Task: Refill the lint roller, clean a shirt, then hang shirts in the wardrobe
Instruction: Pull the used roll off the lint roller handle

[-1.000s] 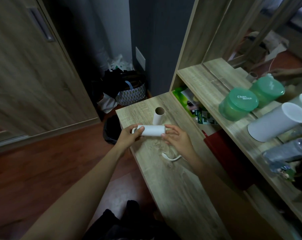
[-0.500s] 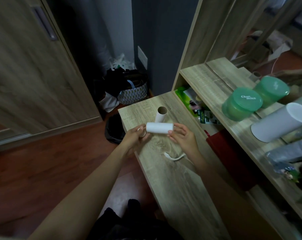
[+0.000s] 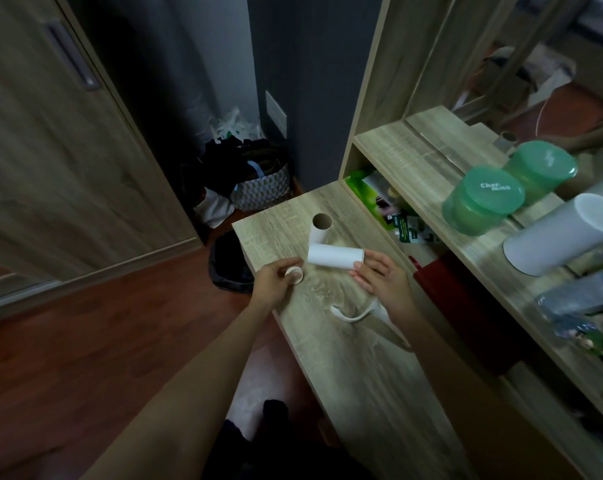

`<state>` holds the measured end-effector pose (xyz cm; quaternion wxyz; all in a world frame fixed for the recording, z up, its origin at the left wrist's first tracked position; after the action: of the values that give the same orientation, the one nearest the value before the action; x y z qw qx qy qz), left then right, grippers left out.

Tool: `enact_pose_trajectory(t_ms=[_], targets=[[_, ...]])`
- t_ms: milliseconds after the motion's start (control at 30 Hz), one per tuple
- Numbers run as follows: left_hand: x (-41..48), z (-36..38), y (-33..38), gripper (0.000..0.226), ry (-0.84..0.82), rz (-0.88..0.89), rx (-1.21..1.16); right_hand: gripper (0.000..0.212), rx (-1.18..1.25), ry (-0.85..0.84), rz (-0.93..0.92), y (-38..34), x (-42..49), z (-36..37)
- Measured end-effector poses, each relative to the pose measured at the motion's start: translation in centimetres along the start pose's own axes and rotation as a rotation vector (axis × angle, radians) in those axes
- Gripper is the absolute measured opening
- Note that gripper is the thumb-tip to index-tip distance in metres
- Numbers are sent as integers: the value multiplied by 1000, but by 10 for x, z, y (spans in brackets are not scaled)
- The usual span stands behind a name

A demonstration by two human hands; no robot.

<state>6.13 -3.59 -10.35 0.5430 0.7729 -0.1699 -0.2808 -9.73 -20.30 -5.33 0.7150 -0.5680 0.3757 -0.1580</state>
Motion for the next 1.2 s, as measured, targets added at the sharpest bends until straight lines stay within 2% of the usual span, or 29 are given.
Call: enact_pose_trajectory(t_ms=[200, 400, 567, 667, 867, 1033, 1200], targets=[[1, -10, -2, 42, 10, -26, -91, 42, -27, -11, 2, 1, 3, -2], [-1, -18, 18, 29, 75, 13, -258, 42, -19, -37, 4, -3, 3, 3], [-14, 1, 43, 40, -135, -124, -435, 38, 4, -86, -6, -10, -3, 20], [-17, 4, 50, 40, -170, -165, -540, 41, 7, -92, -13, -13, -4, 28], [-15, -3, 43, 31, -122, -115, -526, 39, 12, -100, -19, -10, -10, 34], [-17, -10, 38, 31, -141, -138, -521, 28, 40, -118, 7, -8, -10, 36], [-18, -14, 36, 30, -140, -145, -524, 32, 12, -114, 3, -7, -9, 38]])
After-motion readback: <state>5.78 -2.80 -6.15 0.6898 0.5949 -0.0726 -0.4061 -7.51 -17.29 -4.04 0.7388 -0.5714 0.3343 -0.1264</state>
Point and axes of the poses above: each hand's wrist, its own x-axis towards the middle knuckle, its own z-axis out of the palm, y = z × x, the point moved 6 cm from there along x, towards the middle knuckle, and after that the axes turned 5 degrees about -x, right-handed, at the moved point
